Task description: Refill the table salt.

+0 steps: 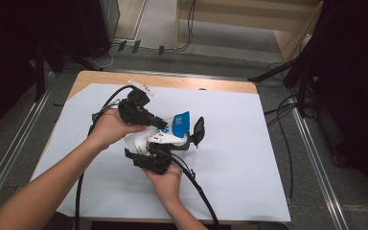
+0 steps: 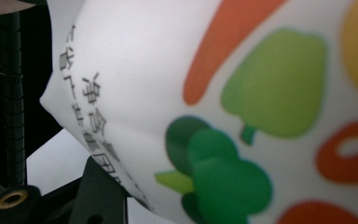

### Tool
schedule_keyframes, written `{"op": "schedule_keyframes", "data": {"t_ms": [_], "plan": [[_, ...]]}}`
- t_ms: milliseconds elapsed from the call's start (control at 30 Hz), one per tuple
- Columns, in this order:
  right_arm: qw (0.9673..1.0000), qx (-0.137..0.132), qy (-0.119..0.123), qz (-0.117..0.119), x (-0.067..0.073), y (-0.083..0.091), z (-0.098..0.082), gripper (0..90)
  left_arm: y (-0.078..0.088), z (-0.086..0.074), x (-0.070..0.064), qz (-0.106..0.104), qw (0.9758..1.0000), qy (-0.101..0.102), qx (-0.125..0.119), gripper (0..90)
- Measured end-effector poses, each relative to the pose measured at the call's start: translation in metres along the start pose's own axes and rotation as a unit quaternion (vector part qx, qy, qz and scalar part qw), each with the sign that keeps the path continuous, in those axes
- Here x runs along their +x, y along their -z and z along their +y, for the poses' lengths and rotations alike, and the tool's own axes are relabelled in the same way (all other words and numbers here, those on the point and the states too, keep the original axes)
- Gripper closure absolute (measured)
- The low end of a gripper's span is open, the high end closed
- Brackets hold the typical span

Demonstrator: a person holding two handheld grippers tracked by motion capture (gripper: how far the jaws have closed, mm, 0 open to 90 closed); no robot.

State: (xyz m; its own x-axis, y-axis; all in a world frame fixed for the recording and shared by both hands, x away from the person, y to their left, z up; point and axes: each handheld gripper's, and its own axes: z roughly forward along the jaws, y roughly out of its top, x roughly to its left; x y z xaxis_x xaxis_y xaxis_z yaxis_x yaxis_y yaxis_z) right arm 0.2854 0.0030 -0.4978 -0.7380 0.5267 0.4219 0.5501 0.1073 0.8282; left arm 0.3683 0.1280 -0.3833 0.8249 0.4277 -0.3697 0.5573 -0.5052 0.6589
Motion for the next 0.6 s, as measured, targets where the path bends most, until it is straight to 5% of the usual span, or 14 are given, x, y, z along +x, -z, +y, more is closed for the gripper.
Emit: {"op": "schedule_keyframes", "data": {"t_ms": [600], "plan": [[1.0000,0.000,-0.002,0.001,0.0000,-0.0001,-0.0001,51.5,-0.0003,-0.0003,-0.0002,0.000,1.0000,-0.001,0.000,88.7]]}}
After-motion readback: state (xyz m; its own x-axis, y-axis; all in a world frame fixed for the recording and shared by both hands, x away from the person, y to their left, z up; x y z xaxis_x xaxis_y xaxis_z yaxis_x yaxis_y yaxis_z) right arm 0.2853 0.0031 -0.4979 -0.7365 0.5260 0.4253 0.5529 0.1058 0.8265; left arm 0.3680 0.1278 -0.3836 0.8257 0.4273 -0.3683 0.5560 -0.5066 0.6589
